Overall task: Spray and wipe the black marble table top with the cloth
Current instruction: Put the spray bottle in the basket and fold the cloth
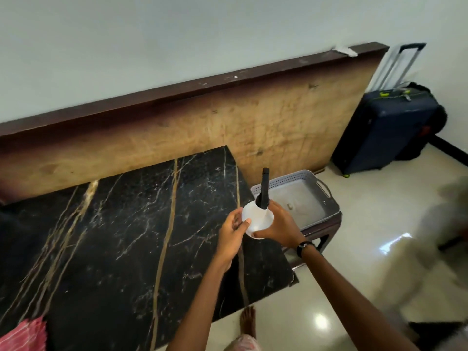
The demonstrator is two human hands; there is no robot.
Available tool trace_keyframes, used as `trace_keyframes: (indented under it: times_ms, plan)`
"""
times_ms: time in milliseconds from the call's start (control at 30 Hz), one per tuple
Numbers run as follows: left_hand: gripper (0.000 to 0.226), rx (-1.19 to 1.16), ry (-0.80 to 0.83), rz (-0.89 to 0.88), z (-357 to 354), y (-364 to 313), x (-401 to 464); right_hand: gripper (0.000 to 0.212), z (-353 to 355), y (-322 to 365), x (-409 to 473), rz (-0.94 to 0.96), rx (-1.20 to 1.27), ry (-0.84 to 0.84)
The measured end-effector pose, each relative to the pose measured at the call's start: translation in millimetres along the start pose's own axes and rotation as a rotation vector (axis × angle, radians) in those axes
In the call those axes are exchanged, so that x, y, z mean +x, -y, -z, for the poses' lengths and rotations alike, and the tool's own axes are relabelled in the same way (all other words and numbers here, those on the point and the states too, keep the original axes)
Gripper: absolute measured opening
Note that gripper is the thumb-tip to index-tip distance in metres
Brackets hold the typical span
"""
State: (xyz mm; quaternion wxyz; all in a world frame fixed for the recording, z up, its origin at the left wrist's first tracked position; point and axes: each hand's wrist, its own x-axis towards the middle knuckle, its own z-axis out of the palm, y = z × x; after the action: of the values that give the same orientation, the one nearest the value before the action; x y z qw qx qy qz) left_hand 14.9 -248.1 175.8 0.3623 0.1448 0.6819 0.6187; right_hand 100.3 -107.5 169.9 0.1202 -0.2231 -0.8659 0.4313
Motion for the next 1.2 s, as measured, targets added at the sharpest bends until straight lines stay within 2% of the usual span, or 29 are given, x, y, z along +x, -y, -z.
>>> trace_keyframes:
  times_ms: [233,467,767,967,1200]
  plan:
    - [0.050,0.028,0.125,0.103,-73.0,11.4,67.0,0.082,59.4,-70.3,47.3,-0.055,-0.045,-0.007]
    - [0.057,0.090,0.178,0.288,-126.0,34.9,106.7,0.083,72.6,-149.7,81.5,-0.054,-0.120,0.142]
    - [0.061,0.144,-0.007,0.431,-167.5,92.7,181.3,0.070,28.5,-240.0,139.5,-0.057,-0.098,0.317]
    - [0.062,0.142,-0.116,0.462,-172.8,123.2,212.7,0.075,4.5,-272.1,166.9,-0.005,-0.086,0.399]
    - [0.062,0.171,-0.135,0.493,-175.3,131.7,223.1,0.085,-4.4,-292.3,172.1,-0.048,-0.034,0.434]
